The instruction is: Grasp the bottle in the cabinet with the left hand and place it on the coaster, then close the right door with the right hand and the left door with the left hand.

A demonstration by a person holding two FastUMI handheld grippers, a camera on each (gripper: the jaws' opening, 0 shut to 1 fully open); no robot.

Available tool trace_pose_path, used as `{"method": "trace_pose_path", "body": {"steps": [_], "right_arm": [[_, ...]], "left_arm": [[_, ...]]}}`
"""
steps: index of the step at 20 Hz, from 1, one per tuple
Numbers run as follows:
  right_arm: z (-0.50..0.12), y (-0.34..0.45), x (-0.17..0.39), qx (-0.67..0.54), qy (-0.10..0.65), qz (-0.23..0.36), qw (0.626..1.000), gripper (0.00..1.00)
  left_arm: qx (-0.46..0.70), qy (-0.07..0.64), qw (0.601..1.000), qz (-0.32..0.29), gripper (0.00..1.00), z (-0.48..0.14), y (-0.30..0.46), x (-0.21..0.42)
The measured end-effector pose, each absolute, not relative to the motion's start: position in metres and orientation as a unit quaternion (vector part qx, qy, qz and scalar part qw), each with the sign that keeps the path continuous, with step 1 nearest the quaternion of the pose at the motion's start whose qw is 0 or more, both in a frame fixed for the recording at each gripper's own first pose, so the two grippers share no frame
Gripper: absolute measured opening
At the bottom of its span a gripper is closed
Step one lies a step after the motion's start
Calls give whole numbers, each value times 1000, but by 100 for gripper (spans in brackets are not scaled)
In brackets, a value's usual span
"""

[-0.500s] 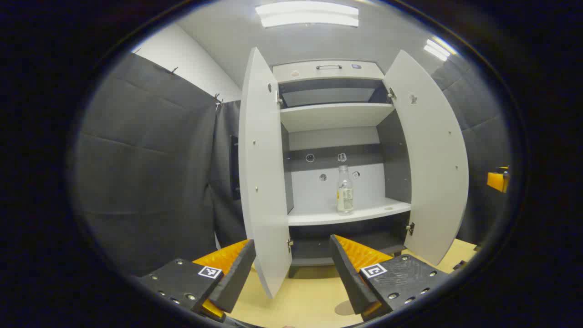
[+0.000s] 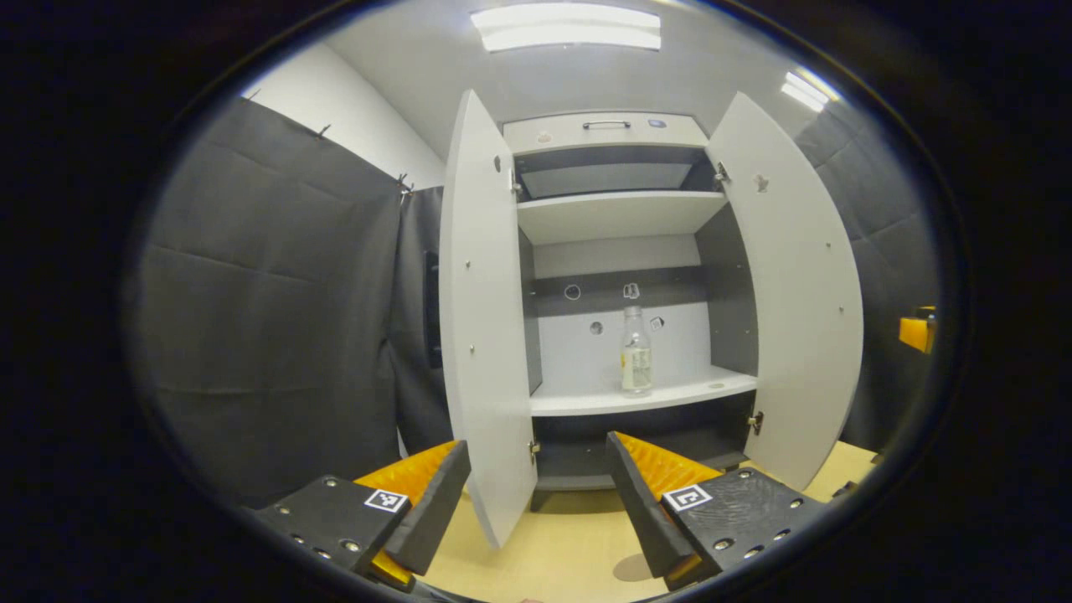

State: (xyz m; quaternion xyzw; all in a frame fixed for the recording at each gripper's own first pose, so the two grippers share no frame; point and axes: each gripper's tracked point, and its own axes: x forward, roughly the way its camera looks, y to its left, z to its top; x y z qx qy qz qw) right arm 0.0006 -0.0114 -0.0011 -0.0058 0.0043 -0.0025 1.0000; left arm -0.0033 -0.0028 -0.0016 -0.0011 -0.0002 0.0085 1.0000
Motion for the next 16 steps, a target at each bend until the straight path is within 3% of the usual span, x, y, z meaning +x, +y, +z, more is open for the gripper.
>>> {"method": "trace_pose_path", "body": {"steps": [15, 16], "right_arm": [[-15, -46, 12, -16, 22, 22, 999, 100], [-18, -49, 13, -15, 24, 27, 999, 96]], "left_arm": [[-26, 4, 1000, -1, 94, 13, -48, 20], [-28, 5, 1000, -3, 94, 16, -55, 25]]}}
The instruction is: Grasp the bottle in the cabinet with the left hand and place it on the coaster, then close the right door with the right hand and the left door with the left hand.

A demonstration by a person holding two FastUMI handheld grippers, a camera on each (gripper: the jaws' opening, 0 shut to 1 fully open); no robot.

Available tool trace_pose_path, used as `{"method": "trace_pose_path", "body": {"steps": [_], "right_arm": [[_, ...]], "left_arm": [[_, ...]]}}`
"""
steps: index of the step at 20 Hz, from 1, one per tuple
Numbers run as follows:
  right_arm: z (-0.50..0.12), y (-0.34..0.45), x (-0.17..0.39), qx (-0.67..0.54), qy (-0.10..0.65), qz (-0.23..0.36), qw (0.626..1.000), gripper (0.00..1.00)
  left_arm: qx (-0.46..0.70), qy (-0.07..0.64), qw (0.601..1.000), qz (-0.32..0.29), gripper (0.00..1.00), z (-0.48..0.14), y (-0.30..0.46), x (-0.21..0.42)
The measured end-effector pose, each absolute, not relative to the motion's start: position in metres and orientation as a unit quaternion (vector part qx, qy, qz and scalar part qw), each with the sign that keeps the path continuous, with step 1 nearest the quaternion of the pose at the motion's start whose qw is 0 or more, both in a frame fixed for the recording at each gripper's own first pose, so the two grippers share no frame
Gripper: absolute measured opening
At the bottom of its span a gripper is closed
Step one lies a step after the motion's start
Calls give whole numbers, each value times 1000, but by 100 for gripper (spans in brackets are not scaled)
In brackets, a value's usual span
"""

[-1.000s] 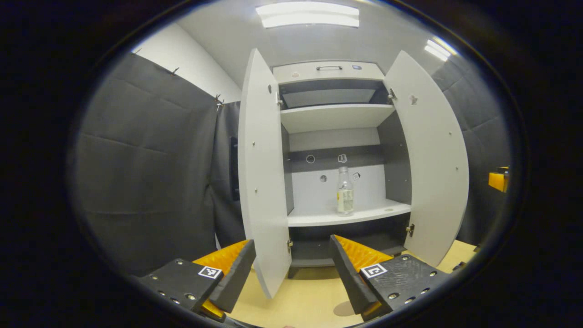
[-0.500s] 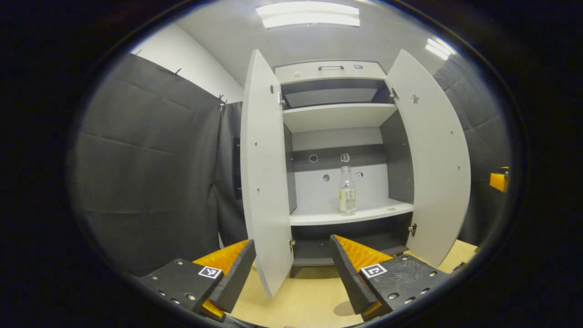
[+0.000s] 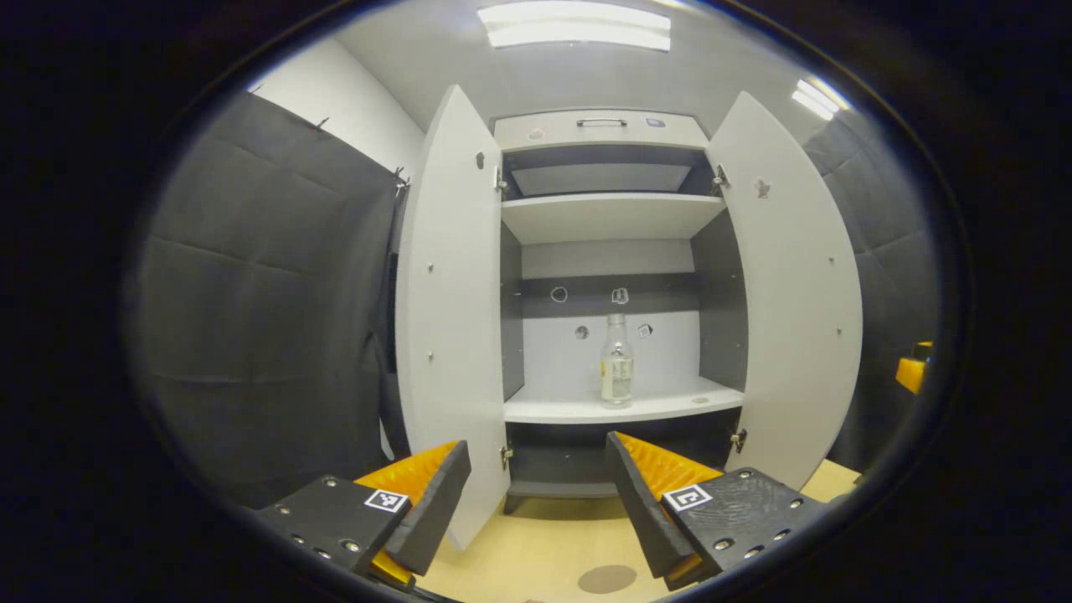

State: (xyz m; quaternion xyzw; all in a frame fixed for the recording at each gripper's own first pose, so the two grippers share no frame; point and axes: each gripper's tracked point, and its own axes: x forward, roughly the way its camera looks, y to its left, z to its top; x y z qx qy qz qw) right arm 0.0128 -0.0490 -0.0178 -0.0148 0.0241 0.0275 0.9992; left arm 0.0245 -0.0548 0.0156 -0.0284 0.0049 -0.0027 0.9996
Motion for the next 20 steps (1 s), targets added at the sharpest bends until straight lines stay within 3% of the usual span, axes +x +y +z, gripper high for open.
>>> {"method": "trace_pose_path", "body": {"steps": [7, 20], "right_arm": [[-34, -74, 21, -4, 42, 27, 999, 99], [-38, -88, 40, -6, 44, -70, 997, 99]], "left_arm": [[-31, 7, 999, -29, 94, 42, -92, 73], [-52, -12, 994, -93, 94, 77, -121, 226]]}}
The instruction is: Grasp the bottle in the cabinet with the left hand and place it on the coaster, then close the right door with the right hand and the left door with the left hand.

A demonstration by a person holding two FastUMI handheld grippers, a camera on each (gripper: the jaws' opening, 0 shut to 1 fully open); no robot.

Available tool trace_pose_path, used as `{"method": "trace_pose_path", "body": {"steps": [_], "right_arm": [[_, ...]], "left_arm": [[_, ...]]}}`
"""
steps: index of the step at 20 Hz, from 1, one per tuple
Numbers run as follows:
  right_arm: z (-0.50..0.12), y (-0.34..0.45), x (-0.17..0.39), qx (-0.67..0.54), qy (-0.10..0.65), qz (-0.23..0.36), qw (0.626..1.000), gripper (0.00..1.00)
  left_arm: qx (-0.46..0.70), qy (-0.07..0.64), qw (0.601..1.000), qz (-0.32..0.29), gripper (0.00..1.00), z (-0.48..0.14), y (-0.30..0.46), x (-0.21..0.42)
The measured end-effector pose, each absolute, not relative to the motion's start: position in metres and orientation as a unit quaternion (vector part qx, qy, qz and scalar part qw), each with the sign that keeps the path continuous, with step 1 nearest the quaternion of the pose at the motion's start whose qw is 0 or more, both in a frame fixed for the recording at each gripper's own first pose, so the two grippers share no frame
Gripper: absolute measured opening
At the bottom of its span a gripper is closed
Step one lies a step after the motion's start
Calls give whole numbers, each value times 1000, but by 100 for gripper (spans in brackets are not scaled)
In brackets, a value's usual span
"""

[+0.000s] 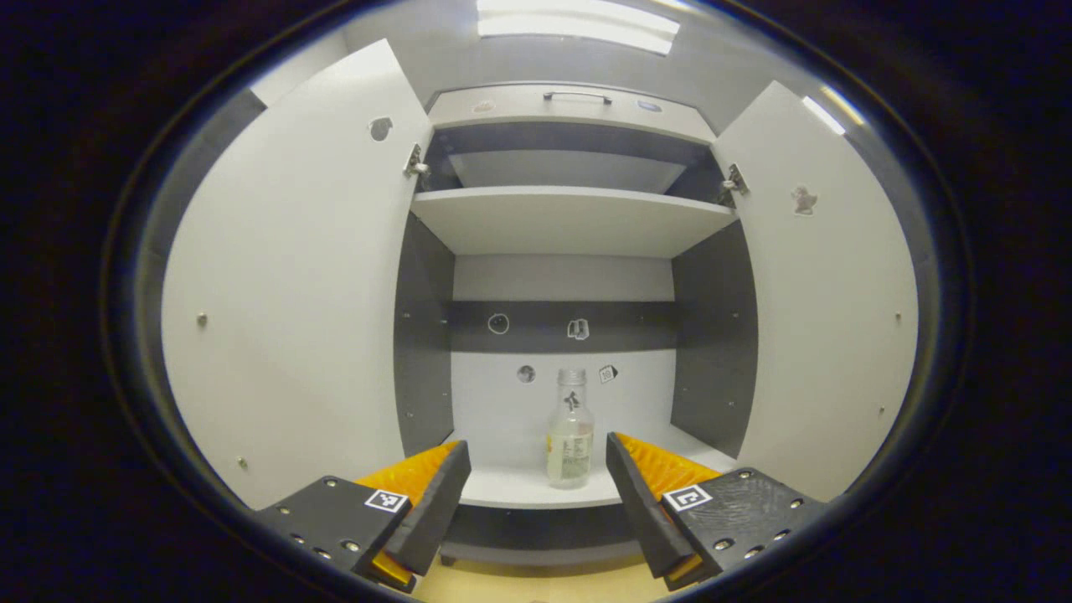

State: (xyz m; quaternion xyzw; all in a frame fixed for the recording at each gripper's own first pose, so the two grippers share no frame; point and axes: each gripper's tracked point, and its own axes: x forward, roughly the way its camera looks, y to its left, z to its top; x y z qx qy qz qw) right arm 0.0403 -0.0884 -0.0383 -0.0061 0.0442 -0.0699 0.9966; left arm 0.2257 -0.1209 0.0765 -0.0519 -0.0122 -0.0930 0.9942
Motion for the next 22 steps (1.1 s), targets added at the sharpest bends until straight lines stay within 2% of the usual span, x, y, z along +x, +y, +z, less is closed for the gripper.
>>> {"method": "trace_pose_path", "body": {"steps": [13, 17, 18, 20, 22], "right_arm": [[-58, -107, 43, -13, 72, -172, 982, 99], [-60, -109, 43, -11, 78, -189, 979, 99], [-61, -108, 43, -13, 80, -193, 978, 96], [-64, -109, 43, -17, 84, -195, 977, 99], [-64, -108, 45, -22, 87, -195, 977, 99]], "left_arm": [[-36, -18, 988, -146, 94, 78, -172, 353], [-32, -18, 987, -159, 94, 78, -188, 383], [-36, -15, 986, -163, 94, 77, -190, 390], [-40, -3, 985, -165, 94, 71, -195, 402], [-36, 4, 986, -165, 86, 66, -196, 413]]}}
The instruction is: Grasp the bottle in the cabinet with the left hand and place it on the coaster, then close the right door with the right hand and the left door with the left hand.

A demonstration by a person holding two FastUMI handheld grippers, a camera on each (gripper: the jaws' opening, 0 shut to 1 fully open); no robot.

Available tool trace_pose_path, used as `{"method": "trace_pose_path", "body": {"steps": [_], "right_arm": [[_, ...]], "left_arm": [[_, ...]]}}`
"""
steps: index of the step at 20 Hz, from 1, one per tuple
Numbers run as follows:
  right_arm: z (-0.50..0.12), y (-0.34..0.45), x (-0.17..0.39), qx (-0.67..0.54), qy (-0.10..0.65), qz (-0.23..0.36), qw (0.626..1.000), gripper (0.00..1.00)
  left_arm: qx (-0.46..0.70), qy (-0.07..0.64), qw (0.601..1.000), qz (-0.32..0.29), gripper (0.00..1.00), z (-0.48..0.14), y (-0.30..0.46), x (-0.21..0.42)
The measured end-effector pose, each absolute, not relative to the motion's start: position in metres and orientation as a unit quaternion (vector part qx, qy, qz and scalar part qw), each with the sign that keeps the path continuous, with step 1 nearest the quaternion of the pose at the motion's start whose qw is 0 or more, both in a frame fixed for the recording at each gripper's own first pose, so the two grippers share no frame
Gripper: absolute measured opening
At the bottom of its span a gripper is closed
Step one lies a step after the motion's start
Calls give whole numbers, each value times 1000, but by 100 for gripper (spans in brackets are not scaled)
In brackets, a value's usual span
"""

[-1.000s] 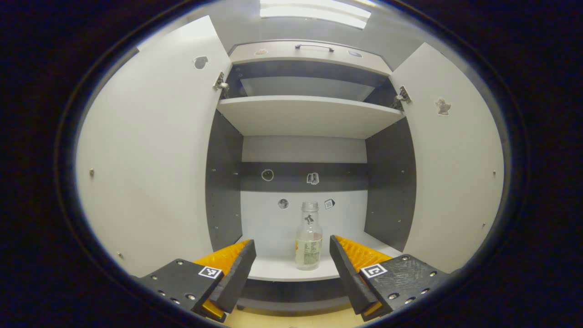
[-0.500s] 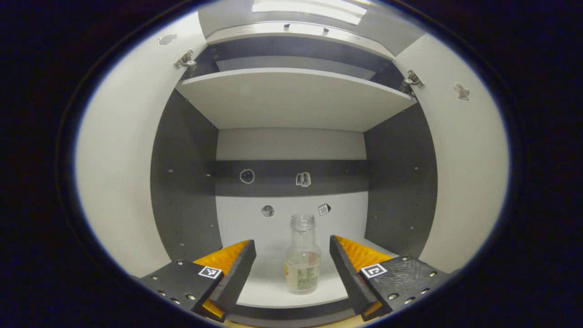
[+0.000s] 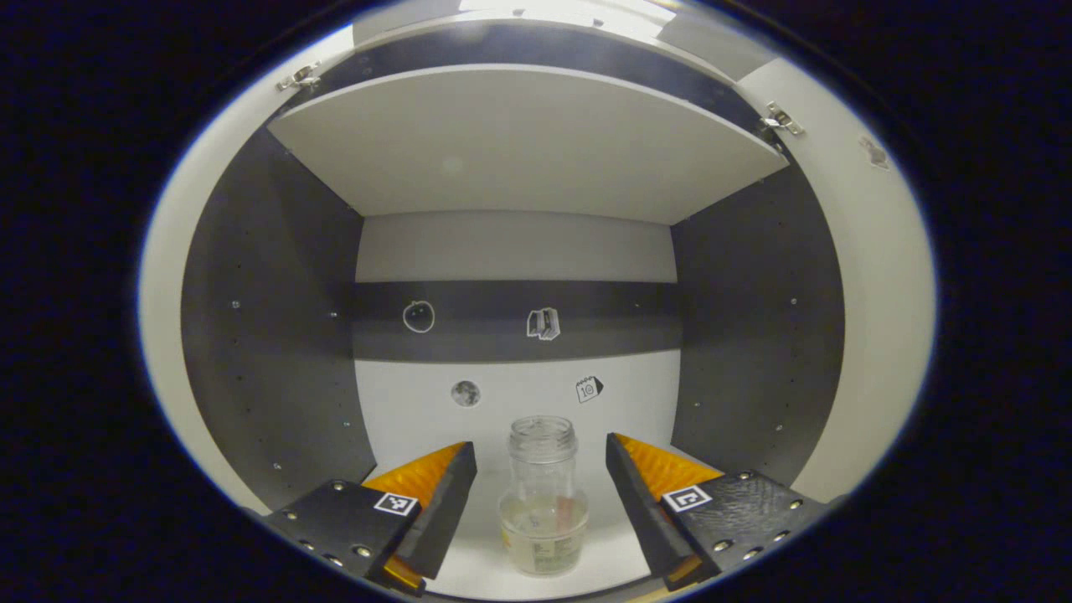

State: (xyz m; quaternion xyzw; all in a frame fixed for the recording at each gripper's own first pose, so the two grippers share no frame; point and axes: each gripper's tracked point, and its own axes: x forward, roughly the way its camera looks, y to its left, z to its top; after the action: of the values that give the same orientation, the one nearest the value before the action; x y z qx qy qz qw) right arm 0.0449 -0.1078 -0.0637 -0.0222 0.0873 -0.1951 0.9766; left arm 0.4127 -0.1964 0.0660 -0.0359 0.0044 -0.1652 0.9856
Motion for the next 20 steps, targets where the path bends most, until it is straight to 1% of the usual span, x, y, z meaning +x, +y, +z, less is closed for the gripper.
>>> {"method": "trace_pose_path", "body": {"steps": [1, 3, 5, 9, 11, 12, 20], "right_arm": [[-65, -108, 44, -25, 89, -194, 977, 99], [-65, -107, 44, -27, 90, -192, 977, 99], [-66, -108, 43, -25, 91, -187, 978, 99], [-66, -107, 43, -26, 88, -172, 981, 100], [-66, -105, 43, -25, 89, -160, 983, 97], [-65, -103, 42, -23, 87, -154, 984, 99], [-64, -100, 32, -27, 89, -97, 991, 99]], "left_arm": [[-33, 8, 986, -166, 74, 63, -197, 415], [-30, 13, 985, -168, 72, 62, -199, 417], [-28, 17, 986, -161, 38, 58, -196, 420], [-36, 19, 984, -171, 38, 64, -193, 400], [-43, 16, 985, -168, 36, 68, -187, 385], [-46, 14, 985, -167, 39, 70, -185, 376], [-25, -5, 986, -165, 39, 65, -178, 298]]}}
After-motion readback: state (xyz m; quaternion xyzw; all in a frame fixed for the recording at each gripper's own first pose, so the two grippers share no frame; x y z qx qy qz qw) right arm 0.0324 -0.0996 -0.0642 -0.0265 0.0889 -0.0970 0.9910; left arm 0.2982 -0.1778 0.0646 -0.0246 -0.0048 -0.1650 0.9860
